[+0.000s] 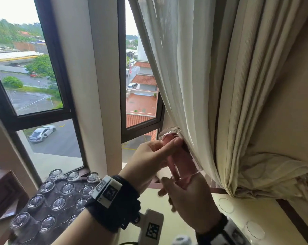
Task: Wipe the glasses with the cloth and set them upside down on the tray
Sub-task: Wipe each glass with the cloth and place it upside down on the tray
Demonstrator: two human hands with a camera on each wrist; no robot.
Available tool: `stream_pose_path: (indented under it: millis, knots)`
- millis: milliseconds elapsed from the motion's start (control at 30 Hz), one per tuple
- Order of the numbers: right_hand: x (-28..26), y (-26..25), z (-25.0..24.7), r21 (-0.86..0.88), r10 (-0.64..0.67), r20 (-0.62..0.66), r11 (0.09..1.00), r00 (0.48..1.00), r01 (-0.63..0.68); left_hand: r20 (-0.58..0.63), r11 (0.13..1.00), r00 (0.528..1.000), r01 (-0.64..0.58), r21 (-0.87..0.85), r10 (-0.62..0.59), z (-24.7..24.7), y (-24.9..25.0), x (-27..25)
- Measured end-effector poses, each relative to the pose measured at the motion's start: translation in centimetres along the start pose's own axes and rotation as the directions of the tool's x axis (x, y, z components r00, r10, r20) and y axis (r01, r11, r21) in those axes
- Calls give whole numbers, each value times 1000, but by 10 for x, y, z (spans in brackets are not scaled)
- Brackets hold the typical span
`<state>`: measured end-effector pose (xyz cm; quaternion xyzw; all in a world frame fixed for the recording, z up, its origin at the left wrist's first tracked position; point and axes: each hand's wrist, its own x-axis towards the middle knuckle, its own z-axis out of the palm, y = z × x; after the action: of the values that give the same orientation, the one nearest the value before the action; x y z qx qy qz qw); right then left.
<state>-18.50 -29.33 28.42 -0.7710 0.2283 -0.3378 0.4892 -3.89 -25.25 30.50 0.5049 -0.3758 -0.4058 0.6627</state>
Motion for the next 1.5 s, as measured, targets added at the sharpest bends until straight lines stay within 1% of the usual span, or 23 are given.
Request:
stream_pose_path:
  millis: [67,133,167,267,333,367,400,433,500,533,600,667,800,833,900,933,1000,1067,1133,1200,1267,1367,1500]
  knots:
    - [-7,-20,0,476,-31,219,876,975,-79,215,968,974,-13,-252,69,-11,-7,-5]
    - [-12,-25,2,588,-74,267,802,961,-102,330,925,934,-2,-379,138,-16,-11,-8]
    - [-11,-19,4,559,-49,246,823,968,-101,303,939,944,-19,-344,130,-17,-12,-7]
    - [0,9,5,42,11,59,999,998,-14,16,998,998,-61,11,61,-9,-2,-5]
    - [6,20,7,-400,-105,-37,913,994,81,-150,977,988,10,211,22,-2,1,-3]
    - [6,22,7,-512,-160,-42,851,986,116,-204,960,979,40,277,18,0,2,-2]
    - [6,20,8,-492,-145,-40,864,989,107,-213,949,977,50,313,19,1,1,-1]
    - [4,12,9,-374,-69,-22,926,997,56,-188,954,982,38,299,19,0,0,-3]
    - [1,4,4,94,54,81,994,995,-61,-86,993,996,2,122,9,-3,-5,-5]
    - [-2,-1,0,376,81,194,914,978,-151,-14,1000,1000,-4,-16,4,-5,-8,-7]
    - [-7,-18,-3,723,50,378,608,924,-329,151,961,988,7,-276,36,-11,-16,-11]
    - [-7,-19,-3,830,11,424,395,906,-393,246,934,966,20,-357,73,-15,-22,-12]
    - [2,-11,-4,830,175,260,463,950,-312,224,983,975,29,-180,12,-23,-22,-8]
    - [3,-10,-5,805,215,172,532,961,-263,203,997,979,20,-75,-4,-25,-22,-8]
    - [2,-9,-8,600,233,-30,782,972,-169,126,997,992,5,73,-14,-32,-27,-11]
    - [1,-7,-7,399,185,-112,908,976,-126,78,996,997,2,86,-9,-37,-29,-14]
    - [-2,-3,-3,29,1,-170,1000,985,4,49,1000,999,3,28,-4,-43,-28,-22]
    - [-4,0,5,-203,-250,-155,955,956,217,63,999,998,22,-46,-19,-46,-21,-29]
    - [-5,9,17,-439,-467,-46,803,883,403,50,995,996,76,-64,-73,-48,-8,-33]
    - [-6,13,30,-616,-566,67,624,822,480,23,995,995,97,-13,-97,-56,1,-34]
    - [-7,13,43,-665,-584,122,552,803,503,-40,996,997,63,61,-61,-66,7,-36]
    - [-3,8,59,-620,-545,156,595,824,511,-129,996,992,2,92,10,-80,8,-41]
    - [-1,6,76,-393,-390,137,822,911,411,7,998,998,-62,10,62,-99,0,-52]
